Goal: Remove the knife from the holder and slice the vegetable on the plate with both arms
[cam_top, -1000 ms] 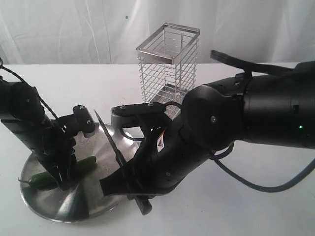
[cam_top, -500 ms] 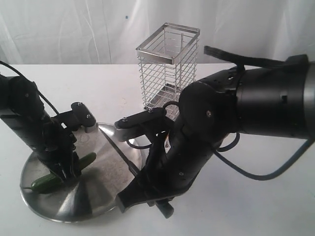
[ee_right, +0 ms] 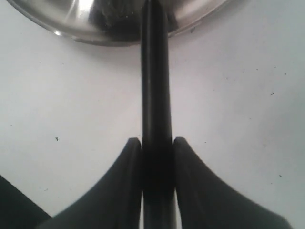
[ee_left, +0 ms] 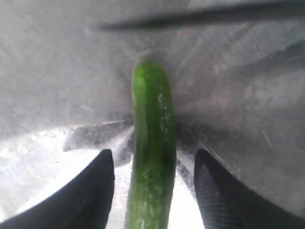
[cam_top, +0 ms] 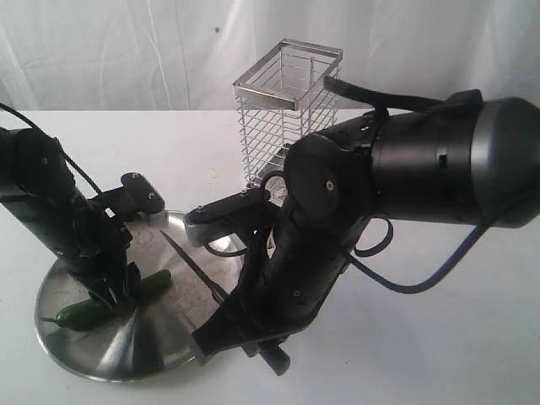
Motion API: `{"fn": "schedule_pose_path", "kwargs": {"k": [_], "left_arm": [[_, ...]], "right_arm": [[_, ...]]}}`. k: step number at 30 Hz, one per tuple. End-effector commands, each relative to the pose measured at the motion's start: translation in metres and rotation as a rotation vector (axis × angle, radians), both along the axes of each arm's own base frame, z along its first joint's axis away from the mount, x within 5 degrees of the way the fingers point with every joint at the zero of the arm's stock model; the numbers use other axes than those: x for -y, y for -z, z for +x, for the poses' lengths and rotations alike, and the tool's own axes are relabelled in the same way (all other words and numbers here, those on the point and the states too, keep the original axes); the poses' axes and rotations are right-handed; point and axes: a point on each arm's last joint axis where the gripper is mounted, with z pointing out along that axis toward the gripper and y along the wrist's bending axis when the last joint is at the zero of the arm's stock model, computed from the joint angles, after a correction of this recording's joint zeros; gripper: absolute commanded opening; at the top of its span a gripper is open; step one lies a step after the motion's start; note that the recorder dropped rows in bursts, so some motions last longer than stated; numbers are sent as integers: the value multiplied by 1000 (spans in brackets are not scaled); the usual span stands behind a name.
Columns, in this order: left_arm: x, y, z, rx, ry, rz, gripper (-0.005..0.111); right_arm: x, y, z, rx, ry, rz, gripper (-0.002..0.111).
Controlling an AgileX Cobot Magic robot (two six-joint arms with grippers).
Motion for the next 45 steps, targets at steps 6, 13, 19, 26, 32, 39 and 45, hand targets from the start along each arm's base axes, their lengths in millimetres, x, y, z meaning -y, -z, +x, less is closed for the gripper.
{"fn": "schedule_pose_path", "kwargs": {"k": [6, 13, 19, 26, 32, 39, 45], "left_arm": [[-1, -33, 0, 105, -30, -16, 56], [-1, -35, 0, 113, -36, -18, 56], [-1, -35, 0, 111, -56, -24, 56], [-1, -35, 1, 124, -59, -26, 56], [-1, -35, 1, 124, -59, -26, 56], [-1, -35, 1, 119, -80, -32, 56], [-1, -35, 1, 119, -80, -32, 56]], "right_arm": [[-12, 18, 7, -51, 1, 3, 0], [-21, 24, 11, -64, -3, 23, 0], [-23, 36, 14, -81, 2, 5, 0], [-25, 37, 14, -78, 12, 18, 0], [-26, 39, 16, -61, 1, 23, 0], [-28, 40, 19, -36, 9, 40, 0], [-33, 43, 23, -47, 4, 34, 0]]}}
